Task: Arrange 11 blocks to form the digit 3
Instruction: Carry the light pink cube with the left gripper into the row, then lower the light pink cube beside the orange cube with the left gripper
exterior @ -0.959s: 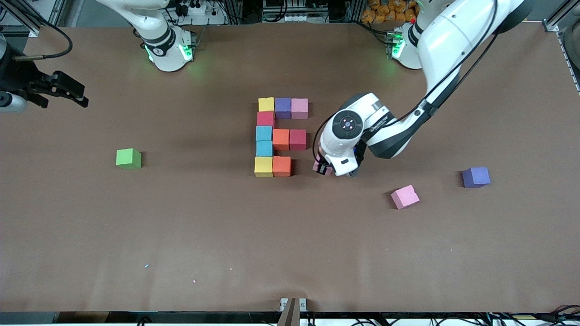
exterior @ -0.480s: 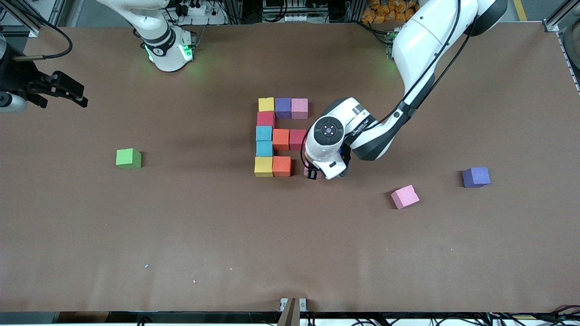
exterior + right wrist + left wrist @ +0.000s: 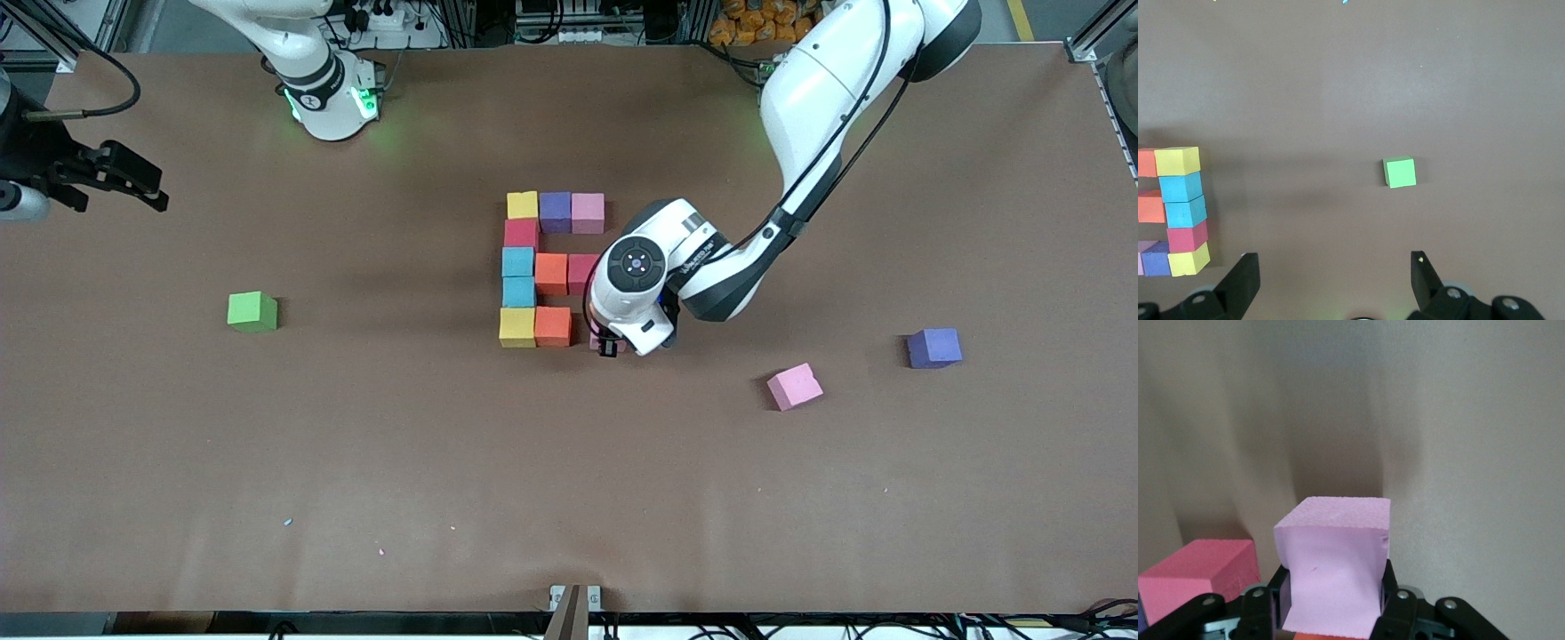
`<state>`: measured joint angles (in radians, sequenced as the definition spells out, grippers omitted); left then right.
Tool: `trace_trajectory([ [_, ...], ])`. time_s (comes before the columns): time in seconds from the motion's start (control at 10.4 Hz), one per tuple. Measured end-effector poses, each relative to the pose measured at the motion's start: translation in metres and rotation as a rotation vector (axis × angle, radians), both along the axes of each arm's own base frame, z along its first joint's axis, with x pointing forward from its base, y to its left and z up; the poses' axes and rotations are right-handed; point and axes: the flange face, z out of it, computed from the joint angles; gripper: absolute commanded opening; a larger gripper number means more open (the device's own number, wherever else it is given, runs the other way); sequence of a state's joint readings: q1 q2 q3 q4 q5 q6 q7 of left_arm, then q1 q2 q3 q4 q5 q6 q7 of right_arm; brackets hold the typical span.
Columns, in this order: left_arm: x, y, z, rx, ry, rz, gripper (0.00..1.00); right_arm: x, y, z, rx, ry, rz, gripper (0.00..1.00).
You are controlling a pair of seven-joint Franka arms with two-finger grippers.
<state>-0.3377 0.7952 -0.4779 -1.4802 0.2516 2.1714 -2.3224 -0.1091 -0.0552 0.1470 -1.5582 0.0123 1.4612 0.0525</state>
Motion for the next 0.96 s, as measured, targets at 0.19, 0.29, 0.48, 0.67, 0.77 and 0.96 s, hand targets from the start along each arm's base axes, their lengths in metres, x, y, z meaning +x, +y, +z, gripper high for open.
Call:
trace_trajectory([
  [0.19, 0.0, -0.007, -0.003, 0.012, -0.013, 0.015, 0.34, 0.0, -0.001, 0.0, -0.004, 0.0, -0.001, 1.0],
  [0.29, -0.002, -0.011, -0.008, 0.027, -0.018, 0.032, 0.34, 0.0, -0.001, 0.0, -0.006, 0.0, -0.001, 1.0],
  [0.48, -0.008, -0.018, -0.015, 0.045, -0.021, 0.051, 0.34, 0.0, -0.002, 0.0, -0.009, 0.0, -0.003, 1.0],
  [0.67, -0.008, -0.019, -0.016, 0.046, -0.02, 0.06, 0.34, 0.0, -0.004, 0.0, -0.01, 0.002, -0.006, 1.0],
  [0.77, -0.009, -0.021, -0.018, 0.047, -0.019, 0.062, 0.34, 0.0, -0.005, 0.0, -0.01, 0.005, -0.007, 1.0],
  [0.96, -0.009, -0.025, -0.02, 0.047, -0.02, 0.072, 0.34, -0.002, -0.005, -0.001, -0.01, 0.015, -0.007, 1.0],
])
